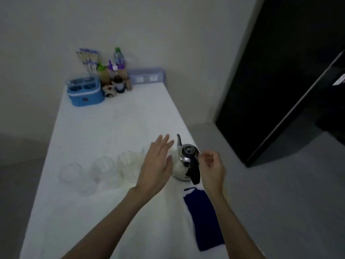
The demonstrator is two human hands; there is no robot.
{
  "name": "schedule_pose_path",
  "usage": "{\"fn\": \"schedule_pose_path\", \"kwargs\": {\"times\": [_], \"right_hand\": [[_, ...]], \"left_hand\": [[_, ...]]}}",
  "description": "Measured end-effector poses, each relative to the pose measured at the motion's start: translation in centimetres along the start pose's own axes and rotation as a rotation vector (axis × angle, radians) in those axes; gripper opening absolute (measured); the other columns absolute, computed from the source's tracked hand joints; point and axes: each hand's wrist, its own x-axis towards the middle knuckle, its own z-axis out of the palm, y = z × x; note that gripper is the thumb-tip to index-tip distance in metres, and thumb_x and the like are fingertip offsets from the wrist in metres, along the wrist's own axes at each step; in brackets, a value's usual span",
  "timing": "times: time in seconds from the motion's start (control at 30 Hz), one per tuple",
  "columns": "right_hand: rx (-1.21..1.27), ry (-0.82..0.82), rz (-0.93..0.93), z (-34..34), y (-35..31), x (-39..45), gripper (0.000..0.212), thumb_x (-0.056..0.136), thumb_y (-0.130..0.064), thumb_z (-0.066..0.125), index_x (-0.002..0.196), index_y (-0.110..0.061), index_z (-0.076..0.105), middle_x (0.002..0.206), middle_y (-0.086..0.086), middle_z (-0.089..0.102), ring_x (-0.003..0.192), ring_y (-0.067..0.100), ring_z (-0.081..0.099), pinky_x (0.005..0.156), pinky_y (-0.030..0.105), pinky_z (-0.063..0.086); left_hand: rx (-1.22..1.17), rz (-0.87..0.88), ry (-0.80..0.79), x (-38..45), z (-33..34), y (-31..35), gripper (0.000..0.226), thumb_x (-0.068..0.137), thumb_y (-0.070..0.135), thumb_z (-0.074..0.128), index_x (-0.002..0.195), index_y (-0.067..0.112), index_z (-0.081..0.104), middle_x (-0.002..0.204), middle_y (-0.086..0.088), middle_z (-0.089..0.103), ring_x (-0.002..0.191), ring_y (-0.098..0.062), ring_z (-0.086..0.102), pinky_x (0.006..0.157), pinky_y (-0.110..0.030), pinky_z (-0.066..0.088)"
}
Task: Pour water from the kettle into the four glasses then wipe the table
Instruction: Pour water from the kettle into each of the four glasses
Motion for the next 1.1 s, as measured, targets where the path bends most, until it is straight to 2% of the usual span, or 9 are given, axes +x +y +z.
{"fn": "schedule_pose_path", "kwargs": {"times": [0.07,0.13,0.23,0.33,0.4,0.53,0.67,0.97,1.1], "right_hand": [[-0.015,0.068,0.094,0.8,2.0,0.5,0.02,0.092,-0.029,0.069,0.102,-0.015,0.059,0.101,0.001,0.065,0.095,0.019,0.062,0.086,0.039,0.054],[0.004,0.064,0.196,1.5,4.2,0.3,0.028,0.092,-0.04,0.067,0.095,-0.015,0.055,0.098,0.004,0.064,0.092,0.022,0.062,0.083,0.04,0.054],[0.026,-0.013,0.264,2.7,6.1,0.3,0.034,0.094,-0.048,0.059,0.084,-0.016,0.053,0.086,0.003,0.064,0.08,0.018,0.061,0.067,0.026,0.049],[0.05,-0.038,0.296,3.8,6.6,0.2,0.046,0.099,-0.047,0.052,0.072,-0.01,0.055,0.071,0.004,0.062,0.064,0.014,0.054,0.051,0.015,0.039],[0.107,-0.019,0.357,4.3,6.7,0.2,0.048,0.1,-0.045,0.051,0.069,-0.009,0.056,0.066,0.002,0.059,0.062,0.012,0.051,0.051,0.017,0.037],[0.317,0.017,0.539,4.5,6.1,1.3,0.037,0.096,-0.031,0.059,0.065,-0.013,0.062,0.061,-0.005,0.057,0.062,0.009,0.049,0.059,0.022,0.039],[0.448,0.075,0.602,5.0,5.6,1.2,0.033,0.092,-0.027,0.061,0.061,-0.014,0.061,0.061,-0.005,0.054,0.065,0.011,0.046,0.06,0.025,0.037],[0.488,0.115,0.521,3.1,3.9,0.9,0.039,0.09,-0.022,0.064,0.052,-0.018,0.059,0.053,-0.009,0.053,0.053,0.004,0.047,0.06,0.025,0.041],[0.476,0.085,0.458,1.0,1.6,0.0,0.029,0.086,-0.026,0.065,0.059,-0.015,0.063,0.066,0.002,0.058,0.068,0.018,0.052,0.068,0.033,0.043]], "left_hand": [[0.048,0.122,-0.19,1.1,1.9,-0.2,0.051,0.101,0.016,0.04,0.15,0.016,0.03,0.161,0.004,0.016,0.15,-0.011,0.001,0.122,-0.03,-0.003],[0.068,0.135,-0.408,2.3,3.6,-0.2,0.056,0.103,0.022,0.034,0.155,0.015,0.013,0.163,0.004,0.0,0.149,-0.01,-0.012,0.122,-0.032,-0.009],[0.173,0.1,-0.637,4.0,5.9,-0.6,0.063,0.104,0.038,0.025,0.154,0.014,-0.004,0.162,0.001,-0.014,0.148,-0.014,-0.018,0.121,-0.037,-0.011],[0.277,0.079,-0.763,5.4,7.3,-1.5,0.068,0.102,0.048,0.017,0.153,0.013,-0.01,0.161,0.0,-0.017,0.148,-0.014,-0.02,0.121,-0.04,-0.01],[0.328,0.113,-0.798,5.7,7.7,-2.0,0.067,0.102,0.048,0.013,0.153,0.011,-0.01,0.162,-0.001,-0.016,0.148,-0.012,-0.019,0.121,-0.037,-0.01],[0.283,0.121,-0.795,5.7,7.7,-2.4,0.064,0.103,0.044,0.013,0.154,0.01,-0.005,0.162,-0.001,-0.012,0.148,-0.011,-0.016,0.121,-0.031,-0.01],[0.275,0.122,-0.799,5.8,7.6,-2.3,0.061,0.103,0.041,0.012,0.153,0.009,-0.004,0.162,-0.003,-0.011,0.149,-0.012,-0.015,0.119,-0.028,-0.011],[0.279,0.168,-0.795,5.4,6.3,-0.1,0.065,0.103,0.042,0.013,0.153,0.002,-0.001,0.163,-0.011,-0.006,0.15,-0.02,-0.011,0.122,-0.035,-0.005],[0.247,0.177,-0.732,4.8,4.1,1.9,0.063,0.103,0.041,0.013,0.153,0.004,0.002,0.163,-0.009,-0.003,0.15,-0.017,-0.009,0.122,-0.033,-0.006]]}}
